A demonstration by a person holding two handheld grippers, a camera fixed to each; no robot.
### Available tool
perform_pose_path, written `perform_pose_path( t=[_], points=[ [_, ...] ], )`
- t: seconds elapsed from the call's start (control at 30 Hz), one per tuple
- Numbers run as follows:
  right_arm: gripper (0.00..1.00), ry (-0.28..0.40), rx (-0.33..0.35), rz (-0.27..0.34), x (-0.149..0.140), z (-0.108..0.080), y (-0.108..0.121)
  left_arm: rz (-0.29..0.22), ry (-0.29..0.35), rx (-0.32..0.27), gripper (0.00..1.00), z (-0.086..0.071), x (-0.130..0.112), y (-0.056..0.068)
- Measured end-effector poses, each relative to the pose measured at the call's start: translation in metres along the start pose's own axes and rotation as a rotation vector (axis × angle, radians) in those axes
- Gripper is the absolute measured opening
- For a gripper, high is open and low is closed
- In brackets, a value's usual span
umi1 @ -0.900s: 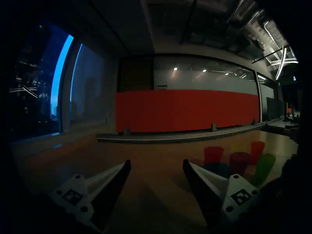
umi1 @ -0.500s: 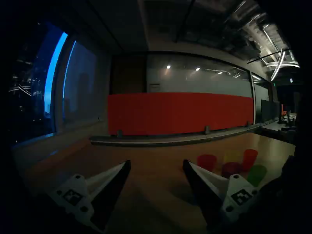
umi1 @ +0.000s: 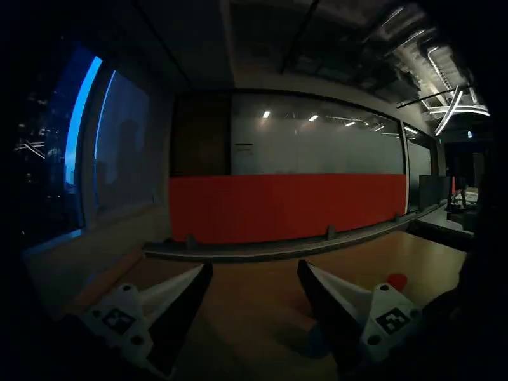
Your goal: Pour water
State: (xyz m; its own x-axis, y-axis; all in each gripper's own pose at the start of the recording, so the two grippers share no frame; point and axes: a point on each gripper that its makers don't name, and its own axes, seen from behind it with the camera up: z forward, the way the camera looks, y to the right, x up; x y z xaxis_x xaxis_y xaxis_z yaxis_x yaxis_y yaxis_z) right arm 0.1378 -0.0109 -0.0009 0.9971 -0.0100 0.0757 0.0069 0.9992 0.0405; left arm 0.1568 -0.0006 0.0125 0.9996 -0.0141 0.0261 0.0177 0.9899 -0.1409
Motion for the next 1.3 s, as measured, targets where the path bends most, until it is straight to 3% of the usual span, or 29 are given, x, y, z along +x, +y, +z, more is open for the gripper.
perform_pose_path(
  t=[0.2,0.37,0.7,0.9,1.3],
  points=[
    [0.99,-0.003,0.039,0.018,0.031,0.0,-0.012,-0.003,0.017,-0.041,0.99,-0.002,0.038,0.004],
    [0.99,0.002,0.069,0.023,0.036,0.002,-0.019,-0.018,0.014,-0.098,0.99,-0.002,0.046,0.015],
    [0.99,0.026,0.282,0.011,0.045,-0.006,-0.06,-0.018,0.032,-0.243,0.99,-0.002,0.057,0.033],
    [0.99,0.052,0.413,0.001,0.058,-0.016,-0.091,-0.008,0.018,-0.321,0.99,-0.006,0.054,0.047],
    [0.99,-0.004,0.52,-0.076,0.049,-0.022,-0.122,0.041,-0.052,-0.378,0.99,0.0,0.03,0.055]
  ],
)
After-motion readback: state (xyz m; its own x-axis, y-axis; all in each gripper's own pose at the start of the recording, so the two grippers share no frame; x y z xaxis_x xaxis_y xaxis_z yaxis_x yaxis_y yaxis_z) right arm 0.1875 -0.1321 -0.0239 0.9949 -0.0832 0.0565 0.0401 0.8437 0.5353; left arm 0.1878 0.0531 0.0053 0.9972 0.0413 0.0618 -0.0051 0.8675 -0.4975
